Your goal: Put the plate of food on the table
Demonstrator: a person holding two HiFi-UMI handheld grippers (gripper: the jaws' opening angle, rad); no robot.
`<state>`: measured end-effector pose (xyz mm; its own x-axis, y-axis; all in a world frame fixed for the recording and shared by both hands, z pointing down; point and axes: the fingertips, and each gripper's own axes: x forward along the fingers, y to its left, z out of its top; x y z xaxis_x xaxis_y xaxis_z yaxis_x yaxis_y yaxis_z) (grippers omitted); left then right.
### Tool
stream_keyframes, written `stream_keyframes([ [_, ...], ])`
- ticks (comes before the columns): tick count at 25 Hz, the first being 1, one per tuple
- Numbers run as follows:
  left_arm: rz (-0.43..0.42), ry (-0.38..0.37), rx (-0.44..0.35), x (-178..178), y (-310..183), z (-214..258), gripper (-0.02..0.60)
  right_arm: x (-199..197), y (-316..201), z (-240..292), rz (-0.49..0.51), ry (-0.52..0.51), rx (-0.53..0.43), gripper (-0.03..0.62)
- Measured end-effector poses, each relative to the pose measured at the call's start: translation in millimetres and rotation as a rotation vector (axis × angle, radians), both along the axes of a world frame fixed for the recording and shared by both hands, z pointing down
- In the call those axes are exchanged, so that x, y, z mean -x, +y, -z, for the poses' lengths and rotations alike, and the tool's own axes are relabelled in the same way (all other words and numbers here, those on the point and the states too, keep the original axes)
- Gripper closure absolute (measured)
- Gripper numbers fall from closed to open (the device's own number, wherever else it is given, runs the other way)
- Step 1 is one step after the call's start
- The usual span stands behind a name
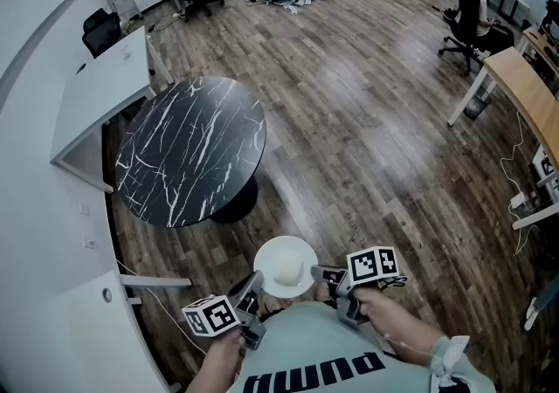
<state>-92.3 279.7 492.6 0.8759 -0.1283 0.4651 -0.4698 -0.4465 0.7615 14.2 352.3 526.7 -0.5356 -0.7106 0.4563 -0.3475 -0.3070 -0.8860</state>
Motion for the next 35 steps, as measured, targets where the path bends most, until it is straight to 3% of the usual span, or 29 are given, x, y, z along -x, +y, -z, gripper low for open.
stream_keyframes([
  [8, 0.034, 0.011, -0.019, -25, 21, 1, 0.555, -27, 17, -1, 0.035, 0.014, -0.014, 0.557],
  [17, 0.091, 0.017, -0.034, -27, 19, 5, 0.554, -30, 10, 1, 0.085, 0.018, -0.018, 0.557],
  [35, 0.048, 0.099, 0.037, -36, -90, -6, 0.554, -41, -95, 8, 0.035, 0.103, 0.040, 0.557],
])
